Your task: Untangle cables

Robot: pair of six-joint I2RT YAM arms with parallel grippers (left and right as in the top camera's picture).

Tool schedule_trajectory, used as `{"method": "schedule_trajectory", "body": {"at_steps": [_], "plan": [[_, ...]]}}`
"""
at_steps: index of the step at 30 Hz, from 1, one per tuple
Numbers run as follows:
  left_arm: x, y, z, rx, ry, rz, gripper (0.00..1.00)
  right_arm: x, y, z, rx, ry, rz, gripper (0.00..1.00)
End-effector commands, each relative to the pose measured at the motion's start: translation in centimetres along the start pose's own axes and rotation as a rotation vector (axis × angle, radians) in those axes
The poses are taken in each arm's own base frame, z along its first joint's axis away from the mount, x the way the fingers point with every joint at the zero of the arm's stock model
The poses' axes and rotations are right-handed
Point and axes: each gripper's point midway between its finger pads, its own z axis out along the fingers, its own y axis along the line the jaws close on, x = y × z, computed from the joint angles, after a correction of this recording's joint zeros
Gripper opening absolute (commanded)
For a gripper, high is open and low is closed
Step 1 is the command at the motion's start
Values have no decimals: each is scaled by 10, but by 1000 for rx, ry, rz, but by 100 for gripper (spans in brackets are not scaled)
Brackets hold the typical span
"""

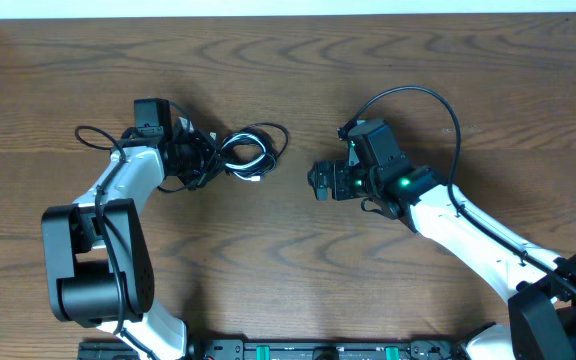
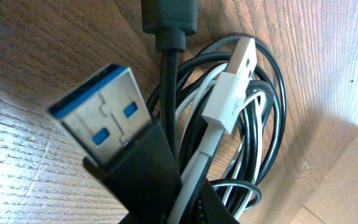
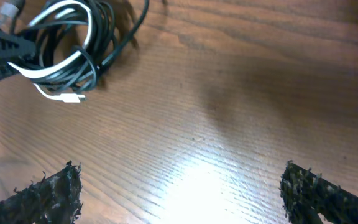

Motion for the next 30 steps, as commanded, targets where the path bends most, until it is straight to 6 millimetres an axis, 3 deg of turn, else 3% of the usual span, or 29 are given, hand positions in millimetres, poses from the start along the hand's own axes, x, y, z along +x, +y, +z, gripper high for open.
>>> {"method": "schedule_trajectory", "body": {"at_steps": [1, 8, 30], "plan": [[-1, 0, -1, 4, 2, -4, 8, -6, 1, -5, 6, -22, -13, 99], [0, -2, -1, 11, 7, -20, 8, -6, 1, -5, 6, -22, -13, 99], [34, -39, -9, 228, 212, -42, 8, -6, 1, -5, 6, -22, -13, 99]]}}
